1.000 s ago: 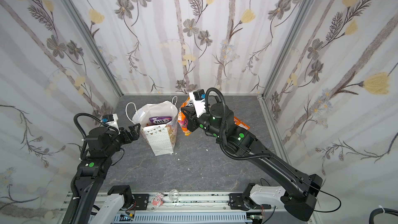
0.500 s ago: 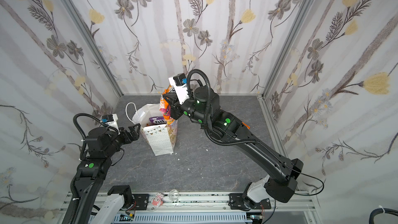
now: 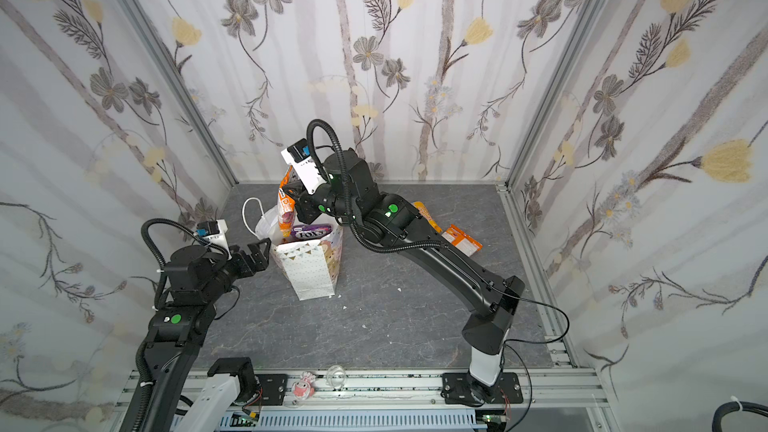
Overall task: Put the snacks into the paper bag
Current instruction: 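Carry the Fox's fruits bag with the right gripper over the paper bag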
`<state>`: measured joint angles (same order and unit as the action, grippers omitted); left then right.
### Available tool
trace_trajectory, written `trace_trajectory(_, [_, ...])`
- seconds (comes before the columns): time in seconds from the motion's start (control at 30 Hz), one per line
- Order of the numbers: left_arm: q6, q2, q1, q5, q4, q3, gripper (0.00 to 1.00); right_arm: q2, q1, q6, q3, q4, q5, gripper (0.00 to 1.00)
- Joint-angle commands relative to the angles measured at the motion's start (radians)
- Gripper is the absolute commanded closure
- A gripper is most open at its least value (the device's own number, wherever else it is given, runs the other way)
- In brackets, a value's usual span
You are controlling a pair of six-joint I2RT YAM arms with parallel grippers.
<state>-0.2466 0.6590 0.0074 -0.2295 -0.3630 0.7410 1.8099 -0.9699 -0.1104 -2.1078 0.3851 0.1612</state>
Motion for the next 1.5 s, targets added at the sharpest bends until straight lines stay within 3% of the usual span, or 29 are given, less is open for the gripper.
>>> trace_trajectory(0.0, [0.0,-0.001,0.0,-0.006,0.027,0.0,0.0,0.034,0.004,0.041,-0.047,-0.02,-0.009,1.0])
trace_trajectory(0.53, [0.001,-0.001,0.0,-0.006,0.027,-0.001,0.0,0.099,0.057,0.041,-0.066,0.046,-0.028,1.0])
trace_trajectory(1.03, [0.001,0.001,0.001,-0.008,0.029,-0.001,0.0,0.062,0.06,0.101,-0.066,0.176,-0.141,1.0])
trace_trajectory(1.47, [0.001,0.003,0.0,-0.007,0.028,0.0,0.0,0.027,0.059,0.105,-0.062,0.195,-0.168,1.0])
